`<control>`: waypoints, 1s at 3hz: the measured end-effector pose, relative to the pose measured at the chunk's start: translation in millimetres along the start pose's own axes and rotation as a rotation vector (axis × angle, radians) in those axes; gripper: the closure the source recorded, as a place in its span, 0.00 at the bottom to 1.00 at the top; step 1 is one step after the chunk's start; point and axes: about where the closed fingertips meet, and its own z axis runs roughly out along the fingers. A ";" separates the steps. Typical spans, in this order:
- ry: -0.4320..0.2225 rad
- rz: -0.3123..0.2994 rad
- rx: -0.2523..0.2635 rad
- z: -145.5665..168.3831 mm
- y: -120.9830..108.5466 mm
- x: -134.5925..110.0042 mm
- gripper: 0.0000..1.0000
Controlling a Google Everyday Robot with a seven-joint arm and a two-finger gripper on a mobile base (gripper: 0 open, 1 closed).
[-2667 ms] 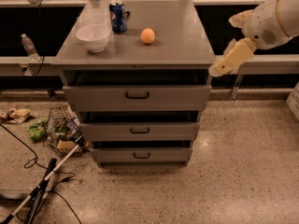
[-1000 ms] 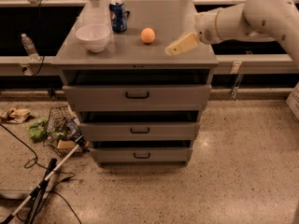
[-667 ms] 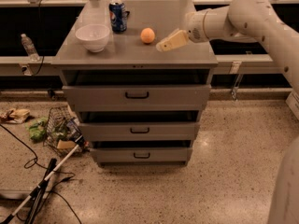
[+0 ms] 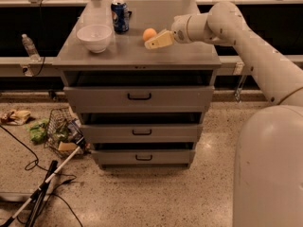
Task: Pick orange
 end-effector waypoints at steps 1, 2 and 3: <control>-0.025 0.012 0.007 22.4 -12.2 1.9 0.00; -0.045 0.017 0.008 39.8 -20.4 2.1 0.00; -0.048 0.018 -0.009 56.4 -20.3 5.1 0.02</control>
Offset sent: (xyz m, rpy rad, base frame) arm 0.0689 0.0140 -0.0133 0.0660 -0.0383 -0.0121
